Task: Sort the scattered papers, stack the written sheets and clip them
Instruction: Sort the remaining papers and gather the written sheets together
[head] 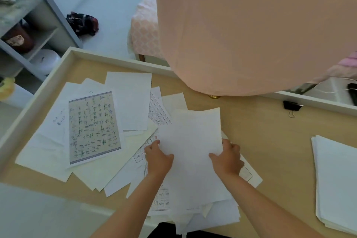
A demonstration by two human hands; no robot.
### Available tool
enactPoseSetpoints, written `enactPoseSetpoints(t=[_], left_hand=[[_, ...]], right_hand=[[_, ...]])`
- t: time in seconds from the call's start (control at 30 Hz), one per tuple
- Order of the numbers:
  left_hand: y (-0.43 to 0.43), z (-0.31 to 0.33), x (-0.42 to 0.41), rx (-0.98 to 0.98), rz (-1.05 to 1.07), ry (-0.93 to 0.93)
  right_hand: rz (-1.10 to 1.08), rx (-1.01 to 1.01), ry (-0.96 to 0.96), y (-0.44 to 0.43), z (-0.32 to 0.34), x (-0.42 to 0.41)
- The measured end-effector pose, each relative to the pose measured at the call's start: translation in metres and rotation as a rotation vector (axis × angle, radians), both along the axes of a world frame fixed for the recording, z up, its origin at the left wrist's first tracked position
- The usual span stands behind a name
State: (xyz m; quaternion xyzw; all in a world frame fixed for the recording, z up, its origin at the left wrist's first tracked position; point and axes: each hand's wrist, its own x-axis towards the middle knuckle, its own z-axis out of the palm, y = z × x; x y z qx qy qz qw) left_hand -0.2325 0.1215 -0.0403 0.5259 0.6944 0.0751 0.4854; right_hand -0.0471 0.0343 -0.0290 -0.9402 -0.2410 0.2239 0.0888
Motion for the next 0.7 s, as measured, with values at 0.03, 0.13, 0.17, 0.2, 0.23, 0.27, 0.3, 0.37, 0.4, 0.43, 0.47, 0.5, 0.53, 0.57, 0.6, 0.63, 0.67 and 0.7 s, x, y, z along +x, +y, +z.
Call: enactPoseSetpoints(t=[0.03, 0.13, 0.17, 0.2, 0.23, 0.27, 0.3, 0.37, 0.4, 0.43, 0.47, 0.5, 0.53, 0.57, 0.6, 0.63, 0.67, 0.7], left_hand=[[0.004, -0.001, 0.0, -0.034, 0.025, -0.04], [0.008, -0.002, 0.003, -0.11, 0.053, -0.127], [0.008, -0.002, 0.003, -0.123, 0.031, -0.14], [0.008, -0.002, 0.003, -0.133, -0.001, -0.148], [0.008, -0.002, 0.003, -0.139, -0.05, -0.159], [0.008, -0.001, 0.004, -0.146, -0.122, -0.169], [0.007, 0.0, 0.005, -0.145, -0.208, -0.174], [0.007, 0.003, 0.01, -0.063, -0.377, -0.137], [0.007, 0.001, 0.011, 0.042, -0.434, -0.084], [0.006, -0.002, 0.011, 0.161, -0.472, -0.005], [0.006, -0.005, 0.01, 0.266, -0.502, 0.092], [0.006, -0.006, 0.007, 0.353, -0.515, 0.183], [0.008, -0.011, 0.003, 0.42, -0.525, 0.268], [0.011, -0.014, -0.001, 0.451, -0.543, 0.337], [0.015, -0.016, -0.006, 0.445, -0.571, 0.386], [0.019, -0.019, -0.009, 0.417, -0.596, 0.418], [0.023, -0.024, -0.011, 0.392, -0.627, 0.445], [0.026, -0.028, -0.011, 0.386, -0.661, 0.469]], right_hand=[[0.062, 0.02, -0.059, -0.001, -0.001, 0.002], [0.119, 0.059, -0.14, -0.003, -0.004, 0.008], [0.117, 0.098, -0.133, -0.003, -0.004, 0.011], [0.097, 0.163, -0.066, -0.004, -0.004, 0.014], [0.058, 0.238, 0.064, -0.005, -0.002, 0.018], [0.013, 0.293, 0.223, -0.006, 0.001, 0.021], [-0.016, 0.309, 0.362, -0.008, 0.004, 0.025], [-0.022, 0.293, 0.449, -0.013, 0.006, 0.034], [-0.033, 0.276, 0.422, -0.016, 0.006, 0.04], [-0.064, 0.274, 0.379, -0.019, 0.008, 0.047], [-0.118, 0.28, 0.362, -0.022, 0.007, 0.055], [-0.165, 0.29, 0.357, -0.027, 0.007, 0.063], [-0.2, 0.298, 0.35, -0.031, 0.007, 0.071], [-0.217, 0.292, 0.341, -0.035, 0.008, 0.079], [-0.222, 0.287, 0.347, -0.038, 0.008, 0.086], [-0.225, 0.29, 0.37, -0.04, 0.008, 0.09], [-0.224, 0.295, 0.409, -0.041, 0.008, 0.093], [-0.217, 0.297, 0.453, -0.042, 0.009, 0.094]])
